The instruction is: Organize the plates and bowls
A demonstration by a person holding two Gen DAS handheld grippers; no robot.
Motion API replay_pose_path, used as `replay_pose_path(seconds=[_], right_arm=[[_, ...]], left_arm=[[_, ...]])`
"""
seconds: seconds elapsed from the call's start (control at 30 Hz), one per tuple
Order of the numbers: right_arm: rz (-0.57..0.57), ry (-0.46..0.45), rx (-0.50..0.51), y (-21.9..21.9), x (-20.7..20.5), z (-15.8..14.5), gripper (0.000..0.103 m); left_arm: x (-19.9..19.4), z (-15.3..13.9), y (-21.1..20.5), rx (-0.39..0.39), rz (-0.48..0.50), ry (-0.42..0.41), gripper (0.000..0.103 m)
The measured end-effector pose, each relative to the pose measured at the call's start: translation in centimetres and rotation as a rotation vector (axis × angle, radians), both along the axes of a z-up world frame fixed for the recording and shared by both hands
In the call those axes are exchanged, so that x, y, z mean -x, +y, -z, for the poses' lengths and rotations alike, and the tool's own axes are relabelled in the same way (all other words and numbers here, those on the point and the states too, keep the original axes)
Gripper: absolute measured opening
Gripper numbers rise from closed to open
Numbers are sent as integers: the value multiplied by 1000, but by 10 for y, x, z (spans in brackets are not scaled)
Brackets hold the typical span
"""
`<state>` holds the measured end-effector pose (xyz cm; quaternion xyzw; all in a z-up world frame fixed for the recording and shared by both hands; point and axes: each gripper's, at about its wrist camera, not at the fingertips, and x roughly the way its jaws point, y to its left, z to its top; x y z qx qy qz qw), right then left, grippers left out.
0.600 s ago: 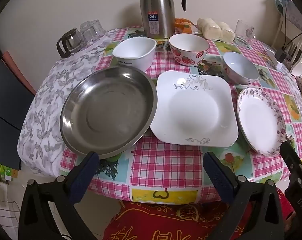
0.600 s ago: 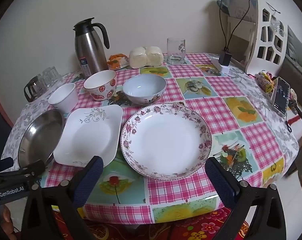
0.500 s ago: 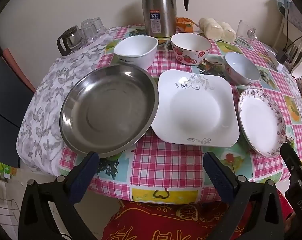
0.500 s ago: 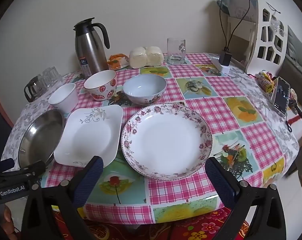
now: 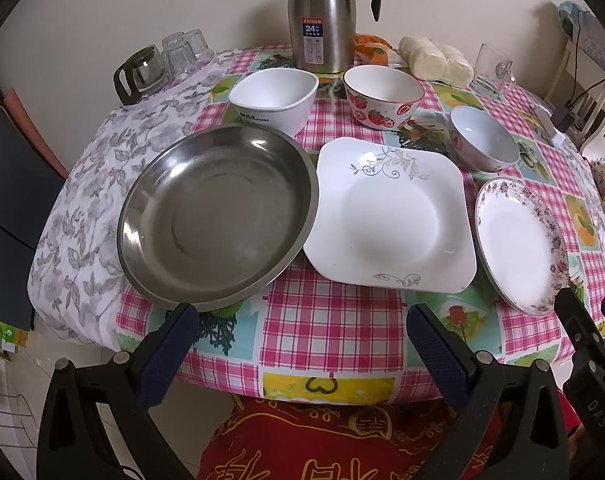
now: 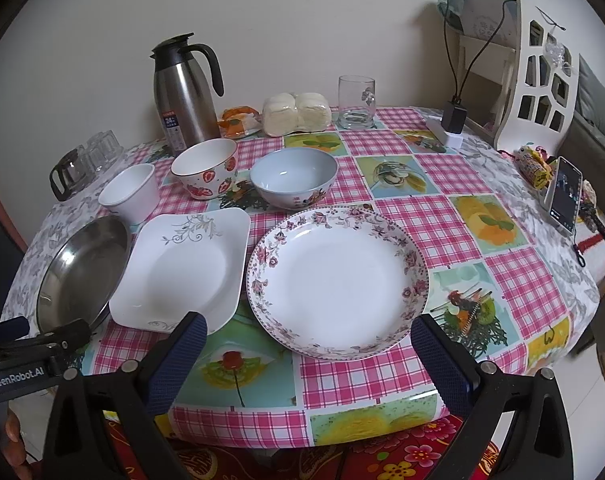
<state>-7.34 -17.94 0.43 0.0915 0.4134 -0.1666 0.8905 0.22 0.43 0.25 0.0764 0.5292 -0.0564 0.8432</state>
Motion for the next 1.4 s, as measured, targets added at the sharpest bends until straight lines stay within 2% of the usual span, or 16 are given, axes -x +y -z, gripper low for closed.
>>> replay_pose_path(seconds=[0.77,1.0,1.13,1.4], right_arm=[[-5,7,-1,0,0,0,103],[-9,12,1,1,-1,1,103],[-11,16,1,1,-1,2,103],[-39,39,27,9,-13,6,103]], left_arm=[[1,-1,1,-33,-6,-34,103],[2,-2,-1,-30,-6,-16,103],[3,-2,0,-23,-6,-20,103],[0,-5,13,56,-36,-39,103]])
